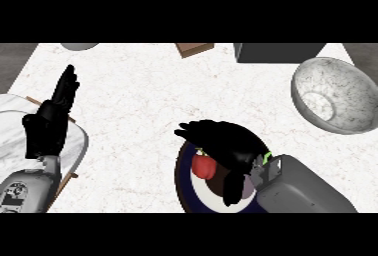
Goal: Pick the bell pepper from the plate and place it in the bowl
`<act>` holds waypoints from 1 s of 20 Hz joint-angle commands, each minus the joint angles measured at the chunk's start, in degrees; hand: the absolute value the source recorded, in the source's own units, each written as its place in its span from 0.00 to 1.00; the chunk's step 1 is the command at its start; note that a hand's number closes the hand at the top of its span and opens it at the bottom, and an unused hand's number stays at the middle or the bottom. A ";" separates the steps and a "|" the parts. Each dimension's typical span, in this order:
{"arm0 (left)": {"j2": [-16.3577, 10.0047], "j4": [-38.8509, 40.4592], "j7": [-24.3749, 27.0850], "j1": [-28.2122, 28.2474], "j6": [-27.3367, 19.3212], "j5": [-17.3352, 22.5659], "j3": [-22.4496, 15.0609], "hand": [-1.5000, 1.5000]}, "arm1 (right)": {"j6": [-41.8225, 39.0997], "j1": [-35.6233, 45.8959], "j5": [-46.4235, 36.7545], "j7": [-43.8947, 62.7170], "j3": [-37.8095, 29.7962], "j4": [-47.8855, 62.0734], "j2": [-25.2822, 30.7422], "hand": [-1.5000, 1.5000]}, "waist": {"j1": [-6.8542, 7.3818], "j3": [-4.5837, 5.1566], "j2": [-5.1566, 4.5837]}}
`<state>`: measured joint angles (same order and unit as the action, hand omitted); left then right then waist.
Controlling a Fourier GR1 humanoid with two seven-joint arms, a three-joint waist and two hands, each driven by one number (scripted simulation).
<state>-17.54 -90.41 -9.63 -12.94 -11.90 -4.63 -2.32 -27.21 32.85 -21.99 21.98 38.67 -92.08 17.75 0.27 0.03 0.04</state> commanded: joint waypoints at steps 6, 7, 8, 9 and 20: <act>1.94 -1.55 -0.34 1.78 0.53 -2.46 0.10 0.50 | -4.17 -0.99 -9.55 1.07 0.22 8.23 -4.54 0.00 | -0.03 -0.03 -0.04; 0.69 -4.36 -3.67 0.77 2.33 -0.90 1.42 0.50 | -5.31 0.37 -9.38 0.15 -1.85 10.34 -5.58 0.00 | 0.06 -0.03 -0.03; 0.02 0.65 0.98 -0.31 3.31 0.17 3.84 0.50 | -1.90 -3.57 -12.60 0.34 1.03 9.29 -6.12 0.00 | -0.16 -0.02 -0.06; 2.02 -0.67 0.28 1.50 1.84 -2.18 1.54 0.50 | -0.46 -3.30 -14.39 -3.29 0.34 12.30 -6.77 0.00 | -0.04 -0.03 -0.07; 3.10 -0.64 1.01 1.07 4.67 -2.45 4.31 0.50 | 1.31 -2.03 -23.55 -11.32 -3.50 25.04 -13.93 0.00 | 0.03 -0.03 -0.09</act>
<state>-14.01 -92.20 -10.33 -11.91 -9.20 -7.96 0.27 -28.17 30.67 -41.75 14.58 35.62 -72.52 6.05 0.23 0.00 -0.03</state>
